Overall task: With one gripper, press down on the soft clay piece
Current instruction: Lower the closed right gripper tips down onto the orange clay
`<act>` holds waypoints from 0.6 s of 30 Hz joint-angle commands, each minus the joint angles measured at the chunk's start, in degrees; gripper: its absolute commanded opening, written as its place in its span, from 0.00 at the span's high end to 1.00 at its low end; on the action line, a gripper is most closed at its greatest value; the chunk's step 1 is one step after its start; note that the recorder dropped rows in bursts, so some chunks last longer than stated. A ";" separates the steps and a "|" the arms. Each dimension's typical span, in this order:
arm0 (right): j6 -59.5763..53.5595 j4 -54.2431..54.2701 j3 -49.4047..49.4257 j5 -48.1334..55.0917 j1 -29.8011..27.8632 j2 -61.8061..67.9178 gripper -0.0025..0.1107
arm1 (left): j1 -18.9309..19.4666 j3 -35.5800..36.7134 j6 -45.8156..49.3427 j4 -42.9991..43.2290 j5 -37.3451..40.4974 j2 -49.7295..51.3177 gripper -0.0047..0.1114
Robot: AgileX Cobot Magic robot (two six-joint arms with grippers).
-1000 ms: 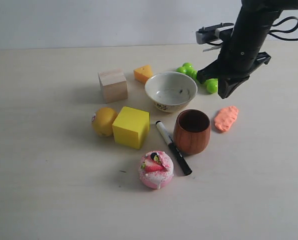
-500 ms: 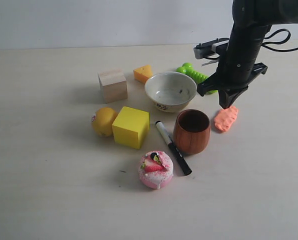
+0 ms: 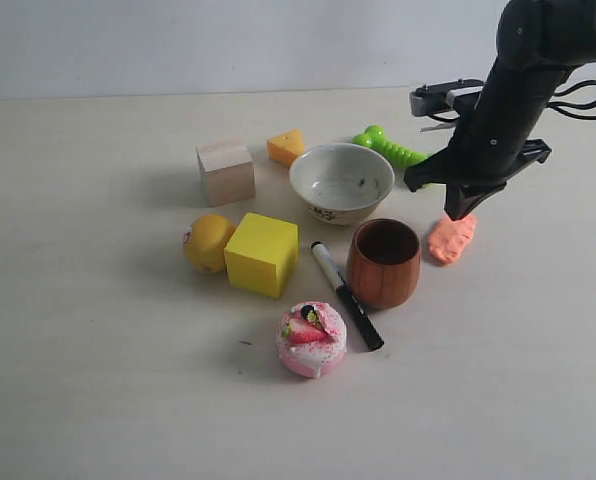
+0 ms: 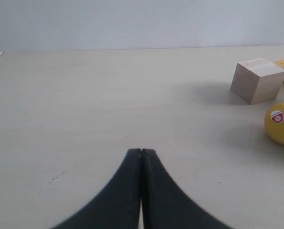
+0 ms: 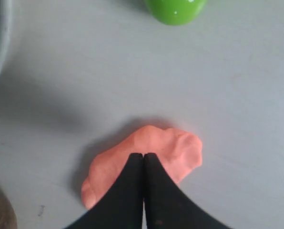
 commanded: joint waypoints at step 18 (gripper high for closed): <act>1.30 0.09 0.37 0.20 -0.25 -0.25 0.98 | -0.25 0.02 -0.16 -0.14 -0.39 -0.35 0.96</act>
